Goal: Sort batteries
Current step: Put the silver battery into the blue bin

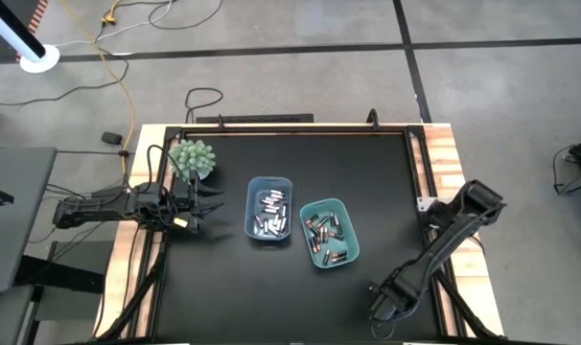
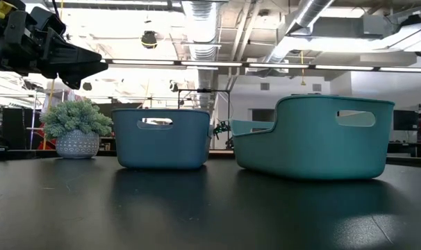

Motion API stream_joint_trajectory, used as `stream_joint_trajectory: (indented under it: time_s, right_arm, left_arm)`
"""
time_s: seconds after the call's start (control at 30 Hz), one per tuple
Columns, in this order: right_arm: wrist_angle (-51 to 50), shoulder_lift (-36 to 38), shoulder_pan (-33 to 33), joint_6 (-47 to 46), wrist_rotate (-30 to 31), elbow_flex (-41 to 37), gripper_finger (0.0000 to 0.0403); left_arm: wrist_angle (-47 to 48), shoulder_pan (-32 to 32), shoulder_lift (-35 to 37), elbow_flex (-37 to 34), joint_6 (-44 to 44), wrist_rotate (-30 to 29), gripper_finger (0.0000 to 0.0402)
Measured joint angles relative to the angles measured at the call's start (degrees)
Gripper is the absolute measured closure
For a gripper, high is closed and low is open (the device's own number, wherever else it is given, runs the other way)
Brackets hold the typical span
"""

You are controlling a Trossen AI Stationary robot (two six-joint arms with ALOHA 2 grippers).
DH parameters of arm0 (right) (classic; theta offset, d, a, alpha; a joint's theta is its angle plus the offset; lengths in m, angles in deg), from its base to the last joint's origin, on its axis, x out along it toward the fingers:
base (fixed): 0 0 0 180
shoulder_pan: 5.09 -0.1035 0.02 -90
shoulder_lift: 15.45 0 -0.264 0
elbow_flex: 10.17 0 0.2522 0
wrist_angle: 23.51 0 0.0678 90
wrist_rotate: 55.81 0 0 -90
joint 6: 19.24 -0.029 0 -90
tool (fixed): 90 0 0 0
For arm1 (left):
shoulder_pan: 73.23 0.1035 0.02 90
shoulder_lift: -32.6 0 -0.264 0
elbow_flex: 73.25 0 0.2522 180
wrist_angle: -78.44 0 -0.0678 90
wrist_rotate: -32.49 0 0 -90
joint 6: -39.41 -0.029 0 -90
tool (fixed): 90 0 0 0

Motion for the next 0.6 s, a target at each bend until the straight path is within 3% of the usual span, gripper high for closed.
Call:
stream_joint_trajectory:
  time_s: [0.43,0.6]
  right_arm:
    - [0.67,-3.69,0.69,6.03,-3.52,-1.74,0.0025]
    - [6.21,-3.68,0.8,5.79,-3.88,-5.24,0.0025]
  left_arm:
    - [-0.01,-0.01,0.01,0.0,-0.02,0.0,0.0244]
    - [0.01,0.0,0.01,0.0,-0.01,0.0,0.0244]
